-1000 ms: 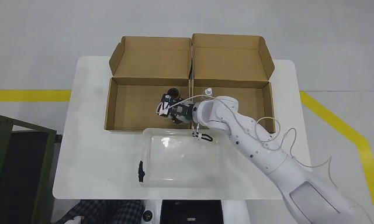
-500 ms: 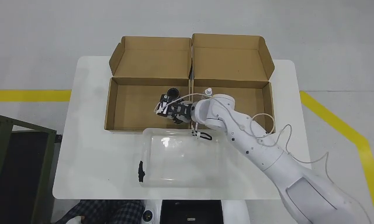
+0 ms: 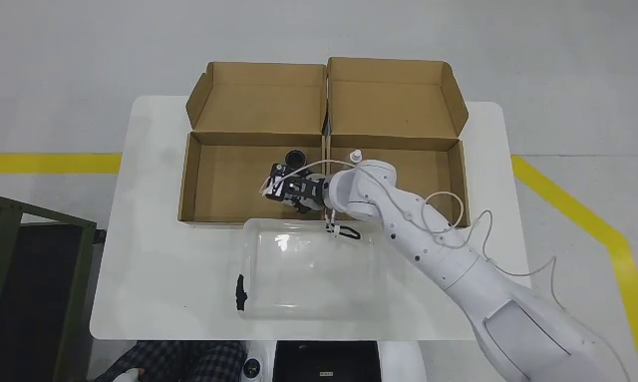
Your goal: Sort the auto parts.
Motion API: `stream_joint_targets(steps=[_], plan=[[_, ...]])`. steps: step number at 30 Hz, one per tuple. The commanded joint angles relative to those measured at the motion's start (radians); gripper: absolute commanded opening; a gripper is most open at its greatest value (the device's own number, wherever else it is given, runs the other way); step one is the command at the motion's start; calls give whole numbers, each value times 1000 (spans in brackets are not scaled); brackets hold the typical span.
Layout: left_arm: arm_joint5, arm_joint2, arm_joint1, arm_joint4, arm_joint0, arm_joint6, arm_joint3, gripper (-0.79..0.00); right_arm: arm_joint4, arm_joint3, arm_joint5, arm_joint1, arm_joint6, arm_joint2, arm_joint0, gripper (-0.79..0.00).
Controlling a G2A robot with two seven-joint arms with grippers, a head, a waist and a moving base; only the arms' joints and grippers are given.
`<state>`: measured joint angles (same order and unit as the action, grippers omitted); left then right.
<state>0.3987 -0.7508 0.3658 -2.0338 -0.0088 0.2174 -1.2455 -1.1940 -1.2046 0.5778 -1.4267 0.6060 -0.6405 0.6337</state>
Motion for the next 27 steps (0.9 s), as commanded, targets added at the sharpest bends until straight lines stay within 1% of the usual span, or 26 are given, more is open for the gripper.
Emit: stream_joint_targets(steps=[1, 9, 15, 23, 27], plan=[[0, 0, 0, 0, 0, 0, 0, 0, 0, -4, 4, 0, 1, -5, 1, -486], [0, 0, 0, 0, 0, 0, 0, 0, -7, -92, 16, 10, -14, -42, 27, -496], [0, 0, 0, 0, 0, 0, 0, 0, -19, -187, 28, 31, -26, -99, 73, -496], [0, 0, 0, 0, 0, 0, 0, 0, -52, -355, 64, 75, -49, -209, 187, -489], [0, 0, 0, 0, 0, 0, 0, 0, -87, -436, 75, 96, -73, -263, 254, -474]])
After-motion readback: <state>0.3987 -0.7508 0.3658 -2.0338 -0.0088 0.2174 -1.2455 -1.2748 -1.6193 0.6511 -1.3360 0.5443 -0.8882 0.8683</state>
